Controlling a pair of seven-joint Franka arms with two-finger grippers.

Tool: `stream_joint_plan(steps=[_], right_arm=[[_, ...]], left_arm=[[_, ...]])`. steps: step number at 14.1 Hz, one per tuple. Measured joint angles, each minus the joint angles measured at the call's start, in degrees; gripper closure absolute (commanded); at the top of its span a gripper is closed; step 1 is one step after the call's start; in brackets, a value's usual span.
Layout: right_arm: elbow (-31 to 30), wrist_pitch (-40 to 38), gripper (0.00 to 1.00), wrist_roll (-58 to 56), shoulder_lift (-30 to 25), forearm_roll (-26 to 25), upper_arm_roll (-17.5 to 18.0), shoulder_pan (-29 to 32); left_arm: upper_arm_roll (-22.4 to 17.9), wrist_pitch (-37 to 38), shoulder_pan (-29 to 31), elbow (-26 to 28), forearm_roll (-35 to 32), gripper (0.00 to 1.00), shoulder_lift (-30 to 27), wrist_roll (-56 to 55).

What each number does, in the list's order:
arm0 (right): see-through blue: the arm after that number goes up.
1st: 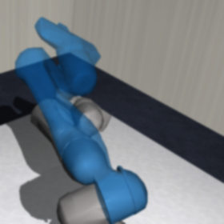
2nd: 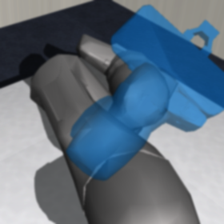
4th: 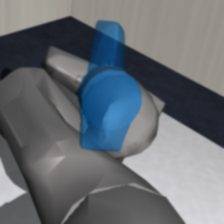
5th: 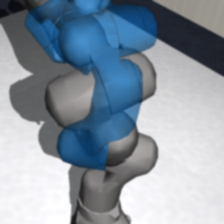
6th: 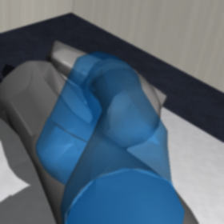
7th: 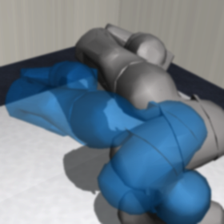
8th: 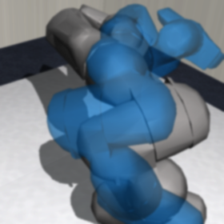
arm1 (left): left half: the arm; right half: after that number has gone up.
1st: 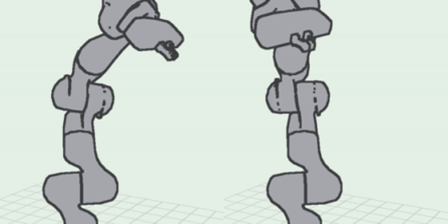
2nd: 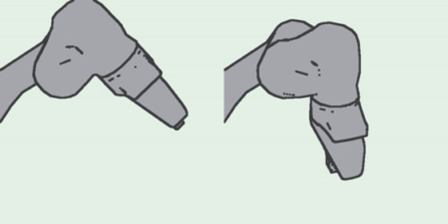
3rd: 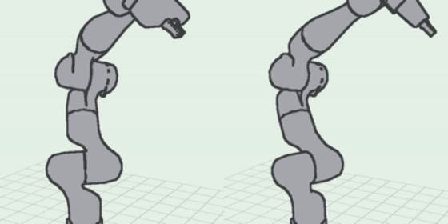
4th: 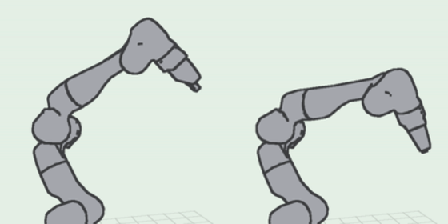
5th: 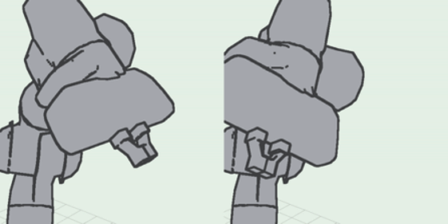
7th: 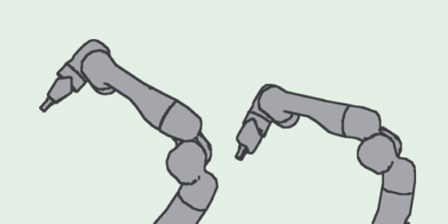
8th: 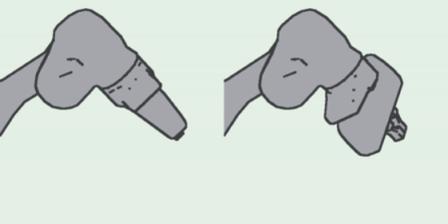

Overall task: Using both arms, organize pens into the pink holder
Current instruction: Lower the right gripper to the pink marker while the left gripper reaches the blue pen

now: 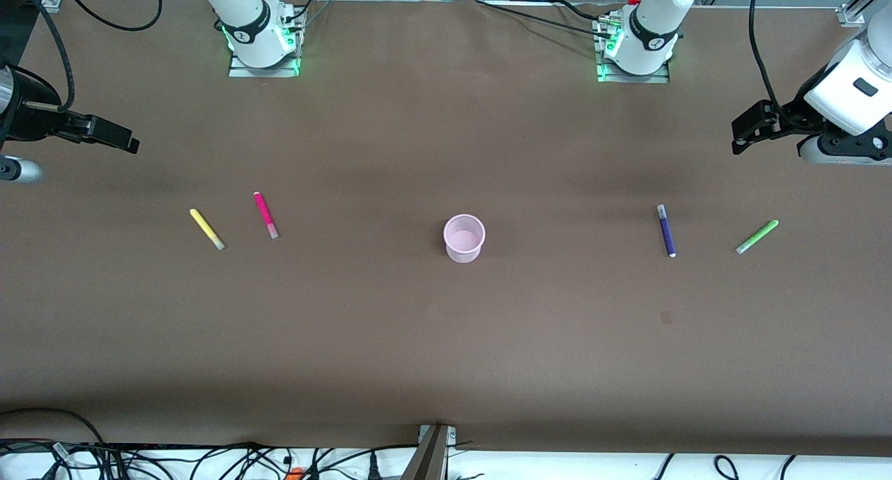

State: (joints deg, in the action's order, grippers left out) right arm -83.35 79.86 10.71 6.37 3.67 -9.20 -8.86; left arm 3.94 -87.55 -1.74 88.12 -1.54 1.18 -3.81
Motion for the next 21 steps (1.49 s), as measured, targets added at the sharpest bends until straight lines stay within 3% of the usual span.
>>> stream_joint_plan(steps=[7,15,18,21], right_arm=[[0.1,0.0,0.0,0.0,-0.7,0.0,-0.1,0.0],[-2.7,-0.4,0.0,-2.0,0.5,0.1,0.3,-0.3],[-8.7,4.4,0.0,-3.7,0.2,0.1,1.6,-0.3],[-19.9,13.8,0.0,-4.6,-2.6,0.1,3.5,-0.4]], left_arm=[[0.0,0.4,0.0,0.0,0.0,0.0,0.0,-0.1],[-0.8,11.2,0.9,0.8,0.0,0.0,6.4,-0.3],[-1.0,8.8,2.8,2.0,-0.7,0.0,12.1,-0.3],[-1.0,-2.3,4.3,8.3,-1.8,0.0,15.1,-0.3]])
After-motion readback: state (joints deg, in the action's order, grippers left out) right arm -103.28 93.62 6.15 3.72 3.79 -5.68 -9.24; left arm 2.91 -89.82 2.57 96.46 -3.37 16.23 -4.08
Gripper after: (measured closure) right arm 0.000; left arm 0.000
